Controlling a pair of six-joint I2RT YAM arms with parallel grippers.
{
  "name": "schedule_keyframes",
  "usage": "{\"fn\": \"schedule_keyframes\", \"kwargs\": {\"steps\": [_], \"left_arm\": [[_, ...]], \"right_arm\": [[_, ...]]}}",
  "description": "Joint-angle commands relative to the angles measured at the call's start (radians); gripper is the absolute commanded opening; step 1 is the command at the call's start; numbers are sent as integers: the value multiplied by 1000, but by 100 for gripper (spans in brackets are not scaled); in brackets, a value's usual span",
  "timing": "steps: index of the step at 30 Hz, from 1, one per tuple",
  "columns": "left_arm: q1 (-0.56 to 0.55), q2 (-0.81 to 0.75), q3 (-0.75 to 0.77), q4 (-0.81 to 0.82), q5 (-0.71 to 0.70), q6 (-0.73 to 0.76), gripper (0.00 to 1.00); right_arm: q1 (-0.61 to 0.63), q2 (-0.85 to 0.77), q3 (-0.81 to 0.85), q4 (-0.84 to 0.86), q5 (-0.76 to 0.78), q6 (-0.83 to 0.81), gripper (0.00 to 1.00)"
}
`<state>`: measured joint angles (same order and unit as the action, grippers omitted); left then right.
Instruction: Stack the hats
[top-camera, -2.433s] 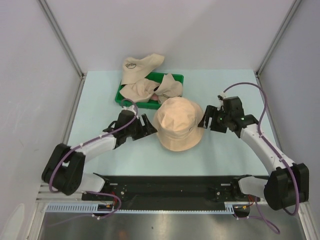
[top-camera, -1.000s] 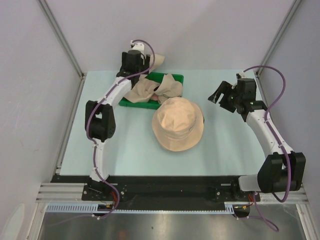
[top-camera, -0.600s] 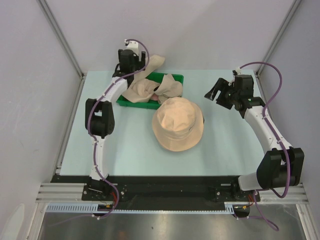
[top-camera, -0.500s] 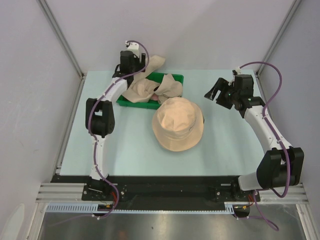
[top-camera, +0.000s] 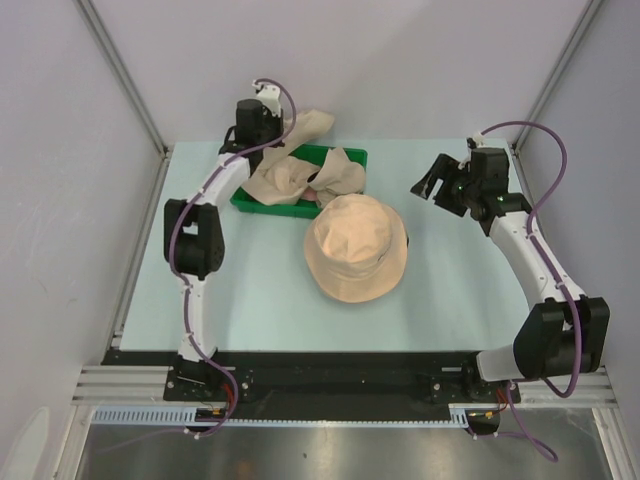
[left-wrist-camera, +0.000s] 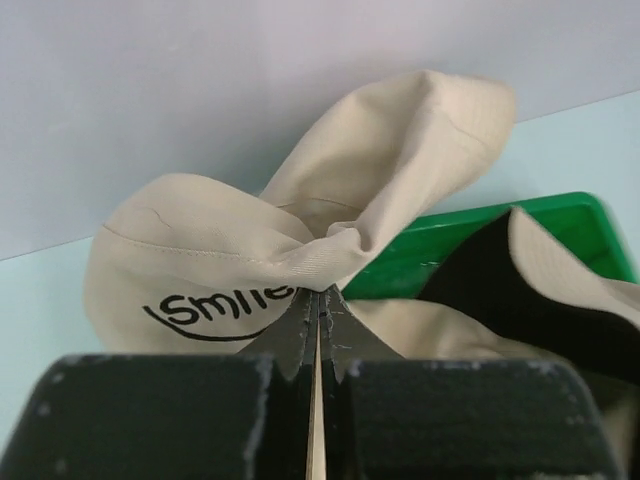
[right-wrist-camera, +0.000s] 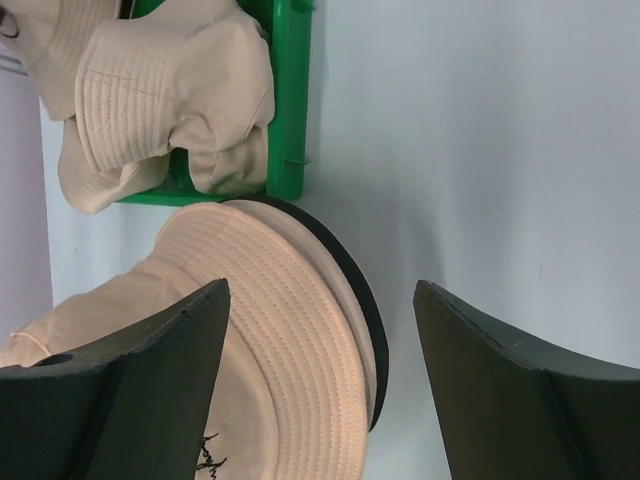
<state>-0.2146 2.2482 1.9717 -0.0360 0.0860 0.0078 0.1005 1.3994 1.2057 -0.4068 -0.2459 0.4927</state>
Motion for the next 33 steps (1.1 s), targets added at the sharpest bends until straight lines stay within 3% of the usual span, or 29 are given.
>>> {"fn": "schedule_keyframes", "kwargs": {"steps": [1,5,8,12,16,20,25,33], "left_arm": [[1,-268,-22,33,115,-46,0],[0,-424,-79,12,217,-57,0],[0,-533,-117,-45,329,-94,0],[1,-679,-178,-79,503,-234,0],[-2,-798,-339,20,702,-417,0],[-17,-927,-483,81,744,-544,0],[-28,-1088,-623,85,709,-589,0],[-28,-1138,-639,64,770,-638,0]], "right_arm": [[1,-65,63,25,40,-58,79],[-1,-86,71,57,14,-72,79],[-11,-82,101,126,-97,-60,80],[-10,-57,138,275,-312,-20,80],[31,-57,138,446,-453,4,80],[100,-72,123,542,-489,9,80],[183,-120,60,648,-549,0,80],[261,-175,14,603,-561,-48,77]]}}
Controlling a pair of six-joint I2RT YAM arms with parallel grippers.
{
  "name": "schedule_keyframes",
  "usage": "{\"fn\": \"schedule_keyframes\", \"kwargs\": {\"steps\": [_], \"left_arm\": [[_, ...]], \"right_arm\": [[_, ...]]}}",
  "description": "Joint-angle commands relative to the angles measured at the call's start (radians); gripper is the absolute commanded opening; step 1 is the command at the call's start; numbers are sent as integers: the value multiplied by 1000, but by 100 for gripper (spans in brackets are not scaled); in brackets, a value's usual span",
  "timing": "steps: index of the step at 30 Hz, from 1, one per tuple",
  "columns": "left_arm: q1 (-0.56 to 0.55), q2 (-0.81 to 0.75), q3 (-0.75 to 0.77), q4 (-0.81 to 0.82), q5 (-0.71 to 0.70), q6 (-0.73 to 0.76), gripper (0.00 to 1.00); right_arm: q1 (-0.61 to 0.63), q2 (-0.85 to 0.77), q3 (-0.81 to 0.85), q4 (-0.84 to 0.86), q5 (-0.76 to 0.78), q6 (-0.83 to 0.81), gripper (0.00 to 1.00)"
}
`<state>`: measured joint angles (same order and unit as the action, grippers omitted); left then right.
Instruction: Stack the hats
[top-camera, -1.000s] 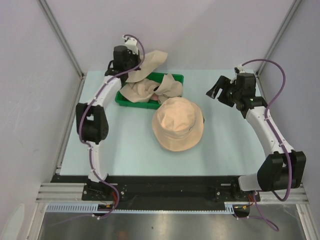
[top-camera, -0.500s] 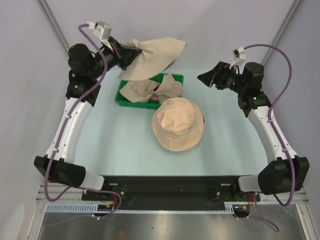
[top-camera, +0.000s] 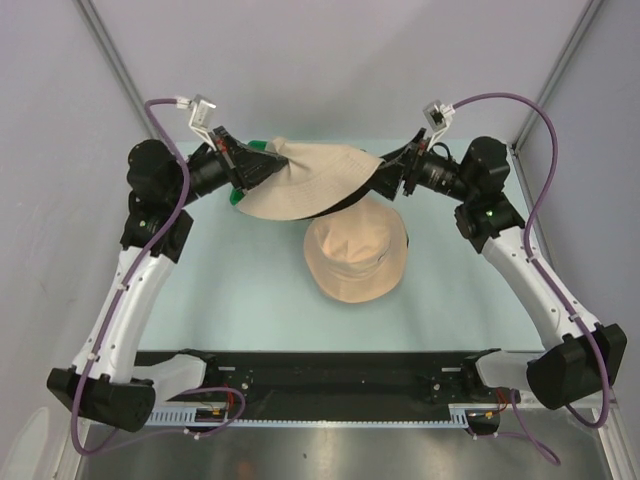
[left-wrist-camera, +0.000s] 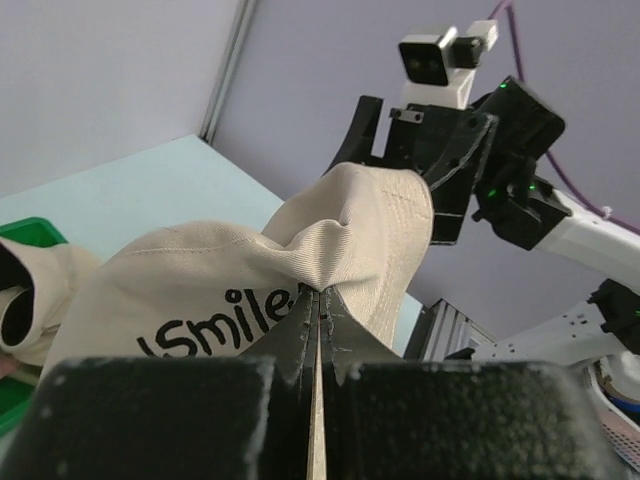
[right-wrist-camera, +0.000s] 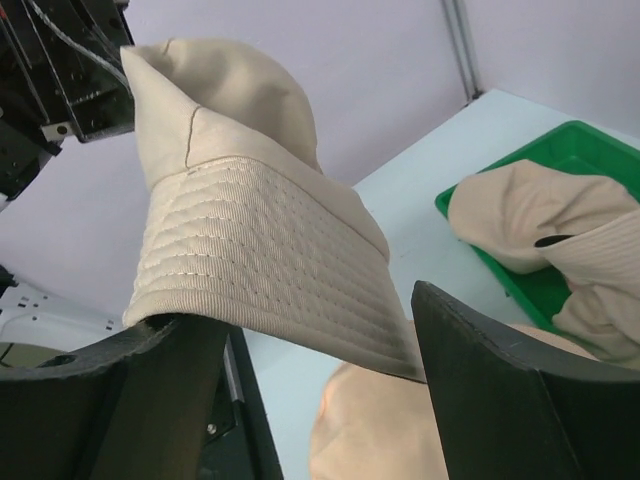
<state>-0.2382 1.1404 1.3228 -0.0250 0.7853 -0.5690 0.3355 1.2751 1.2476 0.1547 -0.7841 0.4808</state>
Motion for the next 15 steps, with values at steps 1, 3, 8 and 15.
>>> {"fn": "schedule_keyframes", "kwargs": {"steps": [1,3,8,15], "left_arm": [[-4,-30,3,57,77,-72,0],[-6,-36,-11,92,95,-101,0],[-6,-54,-82,149,134,-157,0],[-3,-68,-73,-11,-12,-115,67]], "right_arm": [[34,-52,-30,43,-24,-41,77],[42,-45,-24,45,-30,-44,74],[50,-34,-10,91,-52,7,54],[59,-83,33,-10,197,-63,0]]}}
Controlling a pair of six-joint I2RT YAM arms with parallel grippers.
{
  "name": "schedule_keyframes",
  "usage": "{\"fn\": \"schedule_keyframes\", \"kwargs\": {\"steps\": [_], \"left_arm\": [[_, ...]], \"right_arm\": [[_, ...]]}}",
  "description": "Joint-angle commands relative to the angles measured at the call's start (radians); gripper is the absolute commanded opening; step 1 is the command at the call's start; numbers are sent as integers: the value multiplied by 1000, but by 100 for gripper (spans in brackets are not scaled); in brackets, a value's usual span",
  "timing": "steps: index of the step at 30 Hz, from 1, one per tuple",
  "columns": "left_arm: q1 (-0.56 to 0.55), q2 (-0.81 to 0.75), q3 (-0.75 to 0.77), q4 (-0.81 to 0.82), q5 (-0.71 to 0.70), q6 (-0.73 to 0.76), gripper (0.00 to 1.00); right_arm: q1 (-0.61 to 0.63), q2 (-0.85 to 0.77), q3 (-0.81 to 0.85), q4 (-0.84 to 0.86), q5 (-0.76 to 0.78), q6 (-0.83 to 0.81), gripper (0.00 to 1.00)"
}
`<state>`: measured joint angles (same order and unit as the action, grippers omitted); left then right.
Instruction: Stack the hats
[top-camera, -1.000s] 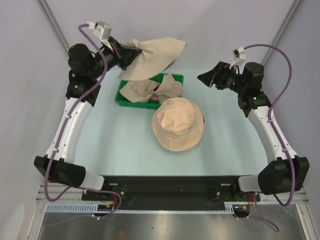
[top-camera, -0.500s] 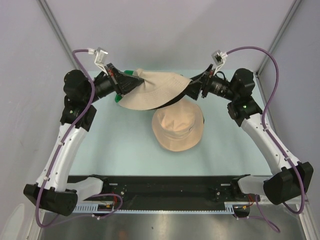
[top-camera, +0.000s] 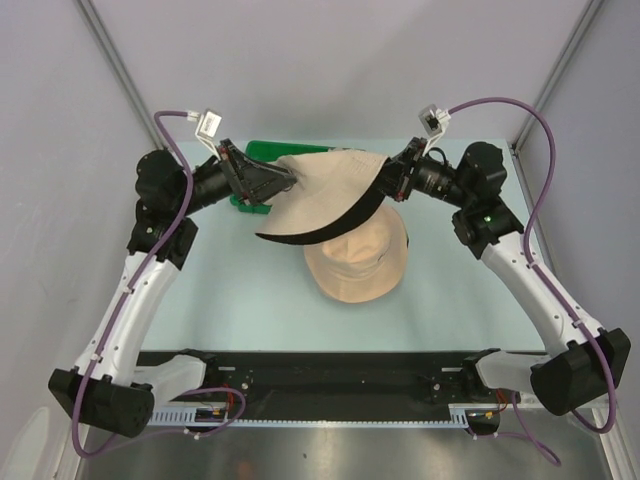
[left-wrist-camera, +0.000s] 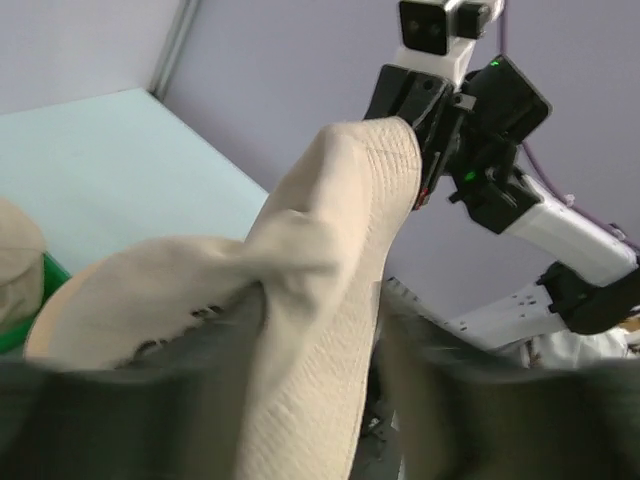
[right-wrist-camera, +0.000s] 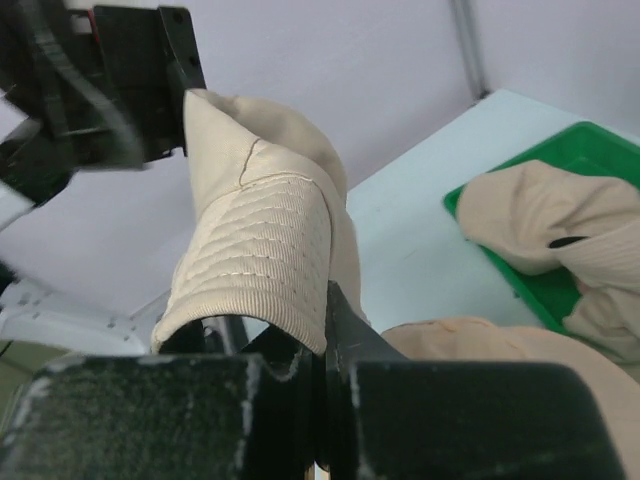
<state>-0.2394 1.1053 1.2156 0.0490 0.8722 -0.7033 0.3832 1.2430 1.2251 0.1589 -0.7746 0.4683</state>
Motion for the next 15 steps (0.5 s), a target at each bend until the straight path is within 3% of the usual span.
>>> {"fn": "schedule_keyframes", "kwargs": {"steps": [1,2,6,8,11,13,15], "left_arm": [[0,-35,74,-130,-139,40,75],[3,-42,94,-173,-195,74,83],[22,-100,150,-438,-557,87,92],[23,-137,118,-472,-607,33,92],[22,-218,-28,-408,-546,-133,92],[5,-278,-191,-260,-475,-252,91],[-58,-318,-284,-110,-490,-372,91]], "right_arm": [[11,-53,88,-57,240,-77,0],[11,-48,108,-70,274,-91,0],[23,-54,149,-64,455,-125,0],[40,-54,160,-35,512,-146,0],[77,-39,183,-42,601,-178,0],[106,-36,189,-35,670,-191,0],[176,-34,195,-36,773,-229,0]]}}
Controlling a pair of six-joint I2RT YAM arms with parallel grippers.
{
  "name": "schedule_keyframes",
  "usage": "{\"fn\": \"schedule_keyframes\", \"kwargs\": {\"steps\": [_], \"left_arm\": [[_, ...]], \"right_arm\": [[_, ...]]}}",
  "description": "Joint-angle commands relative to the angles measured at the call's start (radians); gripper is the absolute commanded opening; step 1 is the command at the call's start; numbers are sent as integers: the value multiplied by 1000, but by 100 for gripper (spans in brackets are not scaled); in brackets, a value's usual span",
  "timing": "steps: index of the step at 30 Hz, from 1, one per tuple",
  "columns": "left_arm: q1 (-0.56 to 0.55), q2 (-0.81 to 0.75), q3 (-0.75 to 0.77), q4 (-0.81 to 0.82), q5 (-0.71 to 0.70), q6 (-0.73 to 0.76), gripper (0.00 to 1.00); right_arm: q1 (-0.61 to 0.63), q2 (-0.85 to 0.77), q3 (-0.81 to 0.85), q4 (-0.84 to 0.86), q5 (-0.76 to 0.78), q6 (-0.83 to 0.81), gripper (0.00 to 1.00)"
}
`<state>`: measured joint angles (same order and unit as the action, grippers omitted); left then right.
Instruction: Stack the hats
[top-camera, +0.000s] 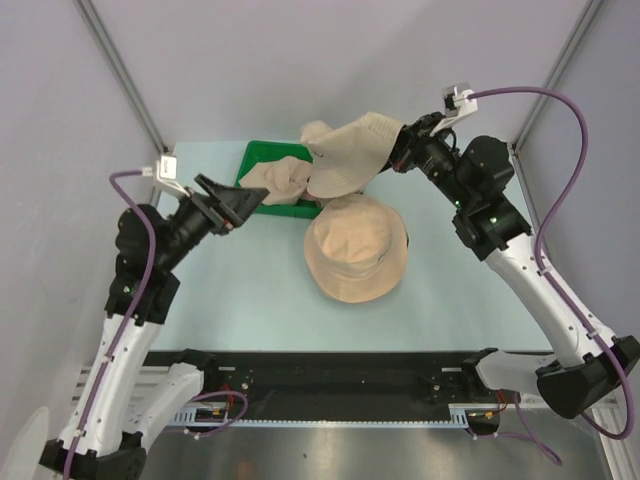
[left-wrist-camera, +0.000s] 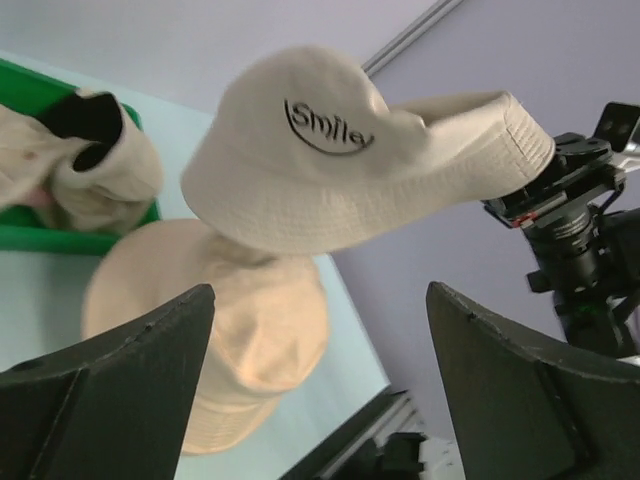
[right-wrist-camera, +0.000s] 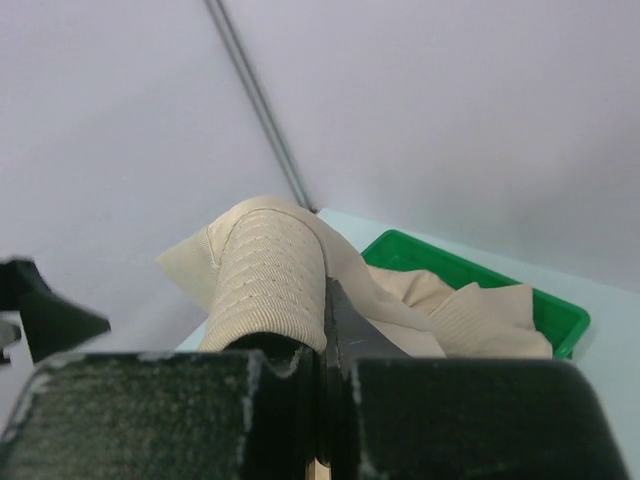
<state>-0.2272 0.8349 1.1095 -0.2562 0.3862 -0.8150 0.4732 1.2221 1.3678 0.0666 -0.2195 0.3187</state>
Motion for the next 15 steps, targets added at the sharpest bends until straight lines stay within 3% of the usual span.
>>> {"fn": "schedule_keyframes", "kwargs": {"steps": [1,4,8,15], "left_arm": [[-92,-69,-232,221,-45,-303,92],[-190,-62,-258,253,-113,-348,93],[-303,-19,-283,415,-185,-447,94],[-423,61,-254,500,-239,-562,96]], "right_arm": [[114,-10,57,44,286,-96,0],[231,13,83,13,471,-179,0],[347,30,91,7,671,-233,0],[487,63,132,4,876,-316,0]]}}
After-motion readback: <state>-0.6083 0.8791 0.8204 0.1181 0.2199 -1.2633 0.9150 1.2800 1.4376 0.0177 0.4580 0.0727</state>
